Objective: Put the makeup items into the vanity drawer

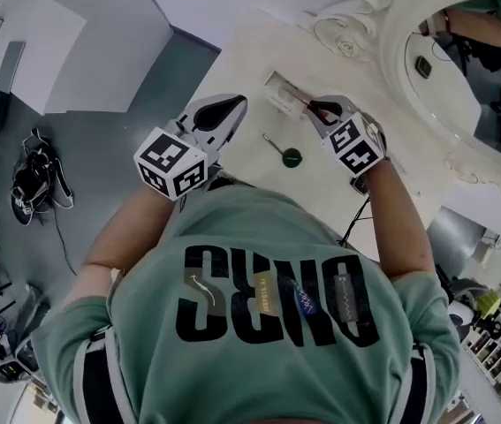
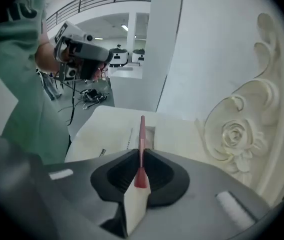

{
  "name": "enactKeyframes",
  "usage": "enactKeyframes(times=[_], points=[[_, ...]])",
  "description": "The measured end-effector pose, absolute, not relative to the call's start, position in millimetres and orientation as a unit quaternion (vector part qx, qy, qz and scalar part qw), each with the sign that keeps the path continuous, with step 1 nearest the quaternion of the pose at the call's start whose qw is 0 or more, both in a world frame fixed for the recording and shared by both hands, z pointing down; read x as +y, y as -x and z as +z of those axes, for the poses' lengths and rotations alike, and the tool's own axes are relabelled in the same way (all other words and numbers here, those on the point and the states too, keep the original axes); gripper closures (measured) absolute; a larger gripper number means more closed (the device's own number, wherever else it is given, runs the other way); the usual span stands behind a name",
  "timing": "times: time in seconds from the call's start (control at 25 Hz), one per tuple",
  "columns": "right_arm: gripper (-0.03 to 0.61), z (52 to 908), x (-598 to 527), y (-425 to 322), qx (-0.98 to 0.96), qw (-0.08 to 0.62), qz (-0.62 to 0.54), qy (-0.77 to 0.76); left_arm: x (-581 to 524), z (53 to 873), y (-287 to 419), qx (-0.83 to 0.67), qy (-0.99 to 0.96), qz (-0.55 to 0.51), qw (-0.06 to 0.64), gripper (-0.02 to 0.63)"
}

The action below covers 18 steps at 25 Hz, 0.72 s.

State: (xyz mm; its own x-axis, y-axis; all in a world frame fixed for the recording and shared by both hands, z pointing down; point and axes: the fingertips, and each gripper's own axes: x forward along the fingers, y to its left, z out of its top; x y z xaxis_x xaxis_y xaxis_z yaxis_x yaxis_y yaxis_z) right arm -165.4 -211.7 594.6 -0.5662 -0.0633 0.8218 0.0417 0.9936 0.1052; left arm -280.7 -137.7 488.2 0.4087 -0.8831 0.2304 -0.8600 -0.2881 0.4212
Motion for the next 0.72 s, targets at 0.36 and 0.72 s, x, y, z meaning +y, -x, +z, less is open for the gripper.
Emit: enactKeyframes(times=[0.36,0.72], points=[[0.526,647,-215,182,-0.842,0.533,-0.08,-0.006,-126,507,312,-0.538,-0.798,-0.028,0.271,0.615],[0.452,644,-224,182,-0.84,0.532,-0.098,-0.043,-123,509,311,-0.526,-0.804,-0.03,0.275,0.615]])
